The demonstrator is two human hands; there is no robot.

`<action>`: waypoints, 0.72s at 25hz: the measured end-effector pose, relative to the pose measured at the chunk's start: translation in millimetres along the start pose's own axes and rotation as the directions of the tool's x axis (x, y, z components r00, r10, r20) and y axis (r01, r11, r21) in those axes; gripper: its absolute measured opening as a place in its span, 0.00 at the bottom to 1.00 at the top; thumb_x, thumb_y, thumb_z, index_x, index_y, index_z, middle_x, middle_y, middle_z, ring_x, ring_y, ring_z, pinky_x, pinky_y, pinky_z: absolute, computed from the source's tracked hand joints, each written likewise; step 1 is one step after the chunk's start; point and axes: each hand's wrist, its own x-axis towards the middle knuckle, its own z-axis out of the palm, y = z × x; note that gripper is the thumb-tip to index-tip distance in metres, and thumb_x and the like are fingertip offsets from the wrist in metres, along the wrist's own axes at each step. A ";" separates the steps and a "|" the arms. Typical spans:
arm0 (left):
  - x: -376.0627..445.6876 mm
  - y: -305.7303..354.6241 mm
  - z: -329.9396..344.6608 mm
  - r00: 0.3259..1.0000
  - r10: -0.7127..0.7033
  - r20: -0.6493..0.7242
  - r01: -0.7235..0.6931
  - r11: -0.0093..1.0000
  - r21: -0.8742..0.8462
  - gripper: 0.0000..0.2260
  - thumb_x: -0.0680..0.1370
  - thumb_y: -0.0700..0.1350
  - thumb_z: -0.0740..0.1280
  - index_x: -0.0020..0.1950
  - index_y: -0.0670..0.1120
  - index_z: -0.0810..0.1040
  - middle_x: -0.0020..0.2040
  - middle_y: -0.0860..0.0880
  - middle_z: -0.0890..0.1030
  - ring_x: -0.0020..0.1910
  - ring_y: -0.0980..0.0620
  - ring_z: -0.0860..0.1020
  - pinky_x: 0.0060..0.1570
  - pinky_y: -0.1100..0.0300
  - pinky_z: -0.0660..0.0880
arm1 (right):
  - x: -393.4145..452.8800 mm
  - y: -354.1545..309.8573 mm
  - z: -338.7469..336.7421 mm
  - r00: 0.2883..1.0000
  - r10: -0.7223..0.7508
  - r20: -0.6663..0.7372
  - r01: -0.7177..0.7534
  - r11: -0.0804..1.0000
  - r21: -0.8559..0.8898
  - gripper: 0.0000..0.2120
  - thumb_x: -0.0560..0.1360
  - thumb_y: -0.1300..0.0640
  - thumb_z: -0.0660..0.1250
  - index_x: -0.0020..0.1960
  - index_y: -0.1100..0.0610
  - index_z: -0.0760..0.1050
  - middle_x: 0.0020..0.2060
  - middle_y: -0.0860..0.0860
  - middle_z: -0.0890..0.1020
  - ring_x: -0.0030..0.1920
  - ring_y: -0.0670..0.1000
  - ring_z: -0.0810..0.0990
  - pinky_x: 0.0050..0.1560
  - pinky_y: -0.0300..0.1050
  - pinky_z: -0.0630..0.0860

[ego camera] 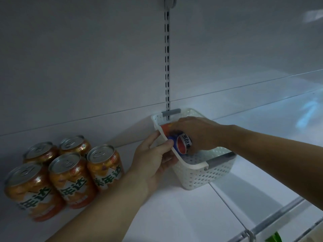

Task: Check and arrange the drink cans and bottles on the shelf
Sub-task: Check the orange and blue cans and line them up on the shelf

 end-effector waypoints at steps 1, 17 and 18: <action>-1.3 0.6 1.1 1.000 -0.009 -0.008 0.009 1.000 -0.014 0.21 0.77 0.36 0.70 0.68 0.50 0.78 0.55 0.41 0.86 0.59 0.38 0.82 0.53 0.49 0.83 | -1.1 0.0 -3.6 1.000 0.001 0.011 -0.001 1.000 0.017 0.40 0.66 0.49 0.83 0.74 0.41 0.69 0.66 0.45 0.79 0.66 0.51 0.76 0.67 0.53 0.76; -185.7 120.4 -164.4 0.926 0.371 0.069 -0.223 0.392 0.892 0.11 0.78 0.49 0.69 0.60 0.56 0.82 0.48 0.56 0.84 0.45 0.60 0.82 0.51 0.57 0.82 | 51.0 -243.5 -131.4 0.935 -0.202 -0.291 0.262 0.947 0.185 0.18 0.80 0.39 0.63 0.66 0.44 0.75 0.57 0.44 0.78 0.59 0.48 0.77 0.63 0.45 0.73; -201.9 126.9 -192.2 0.922 0.378 0.078 -0.189 0.267 0.945 0.11 0.78 0.50 0.69 0.60 0.55 0.82 0.46 0.56 0.83 0.43 0.61 0.81 0.48 0.63 0.80 | 68.1 -273.6 -132.3 0.926 -0.248 -0.284 0.308 0.932 0.190 0.18 0.80 0.39 0.63 0.66 0.45 0.75 0.57 0.45 0.78 0.59 0.48 0.77 0.63 0.46 0.73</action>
